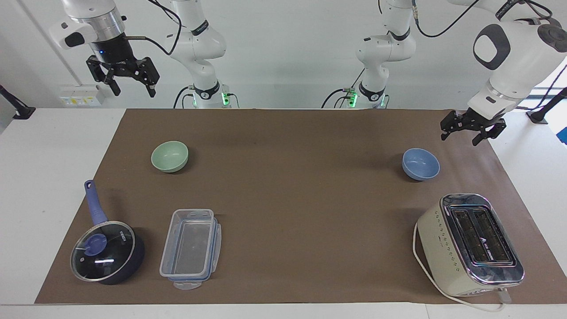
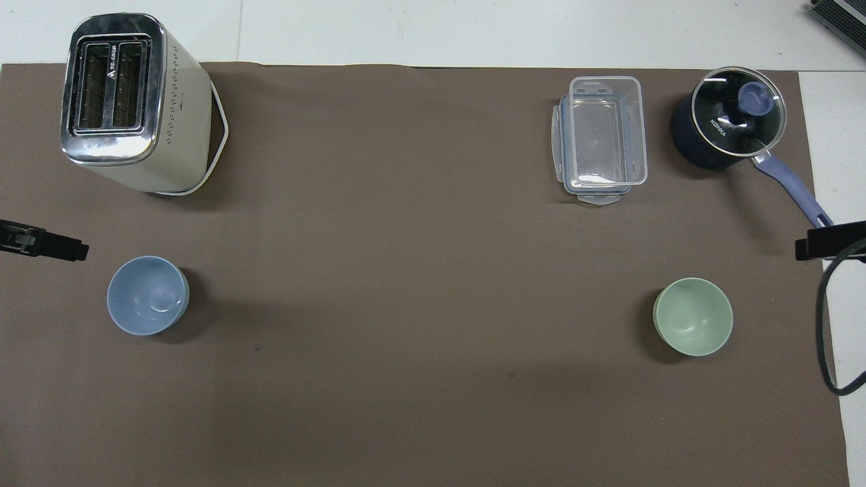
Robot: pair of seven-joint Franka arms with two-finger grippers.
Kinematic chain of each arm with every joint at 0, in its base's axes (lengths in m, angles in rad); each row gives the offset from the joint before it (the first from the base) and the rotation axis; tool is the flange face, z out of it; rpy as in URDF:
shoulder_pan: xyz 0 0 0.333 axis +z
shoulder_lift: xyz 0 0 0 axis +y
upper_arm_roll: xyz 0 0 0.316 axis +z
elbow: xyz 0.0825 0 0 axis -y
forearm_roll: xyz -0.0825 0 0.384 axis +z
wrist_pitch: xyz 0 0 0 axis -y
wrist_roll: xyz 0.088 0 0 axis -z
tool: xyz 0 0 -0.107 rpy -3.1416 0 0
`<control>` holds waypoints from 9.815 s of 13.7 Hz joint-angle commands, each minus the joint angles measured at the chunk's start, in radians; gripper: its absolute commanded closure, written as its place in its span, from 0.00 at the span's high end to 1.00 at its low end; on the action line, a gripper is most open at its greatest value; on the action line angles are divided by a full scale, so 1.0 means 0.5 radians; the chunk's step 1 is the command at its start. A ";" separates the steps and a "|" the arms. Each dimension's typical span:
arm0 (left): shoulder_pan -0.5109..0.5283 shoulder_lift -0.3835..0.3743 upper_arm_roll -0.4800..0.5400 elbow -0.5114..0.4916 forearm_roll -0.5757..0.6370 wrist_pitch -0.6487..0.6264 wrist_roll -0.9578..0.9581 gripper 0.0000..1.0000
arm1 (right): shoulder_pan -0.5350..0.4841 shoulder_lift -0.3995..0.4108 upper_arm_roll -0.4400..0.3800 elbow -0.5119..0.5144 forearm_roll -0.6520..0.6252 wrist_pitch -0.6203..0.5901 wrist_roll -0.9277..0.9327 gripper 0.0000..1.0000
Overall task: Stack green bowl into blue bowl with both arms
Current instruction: 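Reach the left gripper to the blue bowl rim and grasp it, then slide the blue bowl with the left gripper toward the table center, then release the blue bowl and withdraw the left gripper to rest, then reach the right gripper to the green bowl rim and grasp it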
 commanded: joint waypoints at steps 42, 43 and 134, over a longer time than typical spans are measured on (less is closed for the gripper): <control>-0.687 -0.075 -0.045 -0.853 -0.496 1.043 -0.769 0.00 | -0.016 -0.023 0.007 -0.025 0.003 0.012 -0.044 1.00; -0.777 -0.063 -0.048 -0.844 -0.496 1.071 -0.883 0.00 | -0.016 -0.023 0.011 -0.025 0.003 0.012 -0.044 1.00; -0.333 0.057 -0.020 0.635 -0.103 -0.579 -0.555 1.00 | -0.464 0.078 -0.005 -1.556 0.003 1.426 -0.919 1.00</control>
